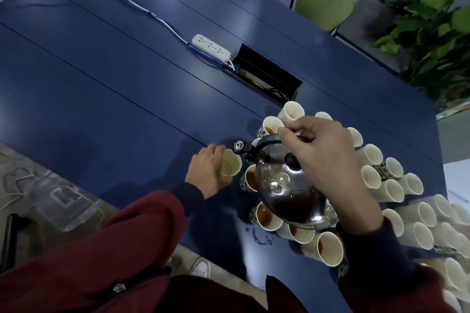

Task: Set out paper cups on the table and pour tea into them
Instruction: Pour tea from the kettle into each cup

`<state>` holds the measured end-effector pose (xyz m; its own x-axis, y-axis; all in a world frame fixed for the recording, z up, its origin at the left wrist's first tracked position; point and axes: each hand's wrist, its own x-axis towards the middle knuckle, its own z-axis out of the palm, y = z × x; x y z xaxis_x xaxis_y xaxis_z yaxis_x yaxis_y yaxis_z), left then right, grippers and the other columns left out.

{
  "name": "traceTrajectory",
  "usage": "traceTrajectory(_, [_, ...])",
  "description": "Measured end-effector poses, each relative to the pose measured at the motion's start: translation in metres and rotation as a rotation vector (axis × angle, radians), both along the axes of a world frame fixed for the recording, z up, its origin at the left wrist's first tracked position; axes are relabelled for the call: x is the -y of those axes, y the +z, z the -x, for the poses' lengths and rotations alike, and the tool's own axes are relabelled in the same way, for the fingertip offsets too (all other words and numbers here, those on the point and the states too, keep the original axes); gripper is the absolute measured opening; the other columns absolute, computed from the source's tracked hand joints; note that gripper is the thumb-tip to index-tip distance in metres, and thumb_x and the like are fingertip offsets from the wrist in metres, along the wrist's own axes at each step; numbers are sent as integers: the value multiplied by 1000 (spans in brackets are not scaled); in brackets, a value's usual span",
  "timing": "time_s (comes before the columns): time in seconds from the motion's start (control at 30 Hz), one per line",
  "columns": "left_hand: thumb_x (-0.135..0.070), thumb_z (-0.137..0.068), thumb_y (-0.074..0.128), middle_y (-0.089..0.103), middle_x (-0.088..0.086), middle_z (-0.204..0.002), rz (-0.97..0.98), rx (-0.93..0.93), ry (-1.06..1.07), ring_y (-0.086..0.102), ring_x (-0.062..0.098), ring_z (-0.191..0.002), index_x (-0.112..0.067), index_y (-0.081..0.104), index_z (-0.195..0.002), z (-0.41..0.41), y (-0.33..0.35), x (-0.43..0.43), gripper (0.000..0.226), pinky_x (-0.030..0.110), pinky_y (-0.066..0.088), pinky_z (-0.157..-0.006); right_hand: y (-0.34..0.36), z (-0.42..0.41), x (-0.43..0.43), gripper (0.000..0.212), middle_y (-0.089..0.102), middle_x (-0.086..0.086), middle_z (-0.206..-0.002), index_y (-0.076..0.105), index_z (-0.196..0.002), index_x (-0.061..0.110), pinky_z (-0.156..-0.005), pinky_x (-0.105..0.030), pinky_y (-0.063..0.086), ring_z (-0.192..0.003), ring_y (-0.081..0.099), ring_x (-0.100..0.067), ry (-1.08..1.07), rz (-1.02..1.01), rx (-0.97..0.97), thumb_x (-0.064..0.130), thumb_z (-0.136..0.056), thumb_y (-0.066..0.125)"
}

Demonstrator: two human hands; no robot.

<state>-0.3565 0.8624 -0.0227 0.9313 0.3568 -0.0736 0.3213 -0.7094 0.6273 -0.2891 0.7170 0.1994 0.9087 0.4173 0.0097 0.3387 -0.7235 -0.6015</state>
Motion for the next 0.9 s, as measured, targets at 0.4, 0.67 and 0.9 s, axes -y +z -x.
traceTrajectory(0.4, [-51,-71,79,58,-4,-119,145,116,-54,54,21,-107,-22,55,-129,12,-9,-9,69,41,41,-89,-25,10,-20,17,70,5,-69,72,-82,27,-67,-35,51,-72,65,-20,-35,187,23,40,-91,65])
traceTrajectory(0.67, [-46,-72,80,58,-4,-119,149,112,-76,54,20,-105,-22,55,-128,11,-9,-11,66,41,42,-92,-31,14,-25,21,69,-2,-69,73,-84,25,-69,-42,54,-71,64,-27,-53,217,73,41,-91,63])
traceTrajectory(0.9, [-43,-71,79,59,-4,-116,167,112,-61,56,22,-105,-23,56,-125,10,-13,-9,61,44,44,-91,-32,15,-23,21,70,-1,-68,72,-82,24,-70,-41,53,-74,64,-27,-71,234,89,41,-90,62])
